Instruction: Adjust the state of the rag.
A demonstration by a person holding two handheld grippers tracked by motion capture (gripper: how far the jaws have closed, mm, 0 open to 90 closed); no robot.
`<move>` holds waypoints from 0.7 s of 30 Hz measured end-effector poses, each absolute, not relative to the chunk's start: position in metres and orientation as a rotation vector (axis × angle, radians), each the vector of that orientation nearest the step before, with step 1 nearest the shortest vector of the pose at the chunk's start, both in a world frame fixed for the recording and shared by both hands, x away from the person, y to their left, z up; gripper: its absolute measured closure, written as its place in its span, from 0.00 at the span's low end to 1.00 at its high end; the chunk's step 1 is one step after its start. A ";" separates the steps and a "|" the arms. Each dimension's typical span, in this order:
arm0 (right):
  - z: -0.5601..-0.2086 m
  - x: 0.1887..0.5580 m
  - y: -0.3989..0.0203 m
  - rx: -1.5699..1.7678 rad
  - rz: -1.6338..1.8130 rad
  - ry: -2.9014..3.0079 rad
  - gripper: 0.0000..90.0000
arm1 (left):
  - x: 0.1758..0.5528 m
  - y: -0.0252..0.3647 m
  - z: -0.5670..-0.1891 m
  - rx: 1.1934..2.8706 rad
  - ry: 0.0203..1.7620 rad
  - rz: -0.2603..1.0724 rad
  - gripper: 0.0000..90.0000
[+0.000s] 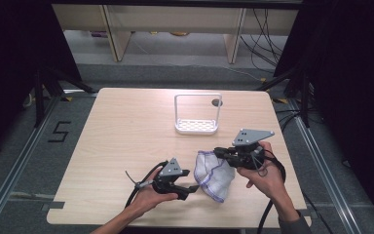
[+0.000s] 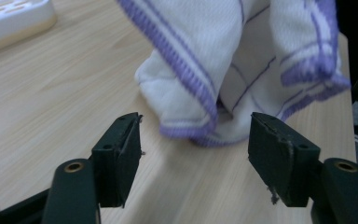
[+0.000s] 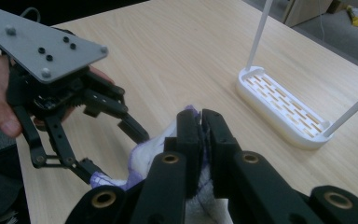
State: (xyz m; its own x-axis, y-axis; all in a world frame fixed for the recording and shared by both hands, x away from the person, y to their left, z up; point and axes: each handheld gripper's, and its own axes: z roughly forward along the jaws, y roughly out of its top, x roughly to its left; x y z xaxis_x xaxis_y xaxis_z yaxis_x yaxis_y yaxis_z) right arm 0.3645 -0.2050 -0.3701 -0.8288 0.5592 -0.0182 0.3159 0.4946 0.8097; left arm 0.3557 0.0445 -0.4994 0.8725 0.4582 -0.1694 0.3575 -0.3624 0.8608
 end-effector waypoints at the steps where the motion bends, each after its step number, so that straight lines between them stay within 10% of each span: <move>1: -0.370 0.365 -0.205 0.739 1.249 2.466 0.96 | 0.357 0.041 -0.500 1.984 0.593 0.109 0.41; 8: -0.368 0.366 -0.206 0.723 1.261 2.471 0.96 | 0.362 0.048 -0.487 1.981 0.542 0.147 0.96; 21: -0.358 0.368 -0.197 0.708 1.378 2.472 0.96 | 0.328 0.121 -0.386 1.942 0.514 0.188 0.97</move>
State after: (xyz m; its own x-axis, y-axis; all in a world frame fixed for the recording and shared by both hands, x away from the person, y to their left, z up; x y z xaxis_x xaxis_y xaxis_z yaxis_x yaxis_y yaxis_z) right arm 0.3678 -0.1971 -0.3580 -0.8586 0.5112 0.0382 0.3015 0.4433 0.8442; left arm 0.3284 0.1208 -0.3857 0.8946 0.4353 -0.1009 0.2669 -0.3394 0.9020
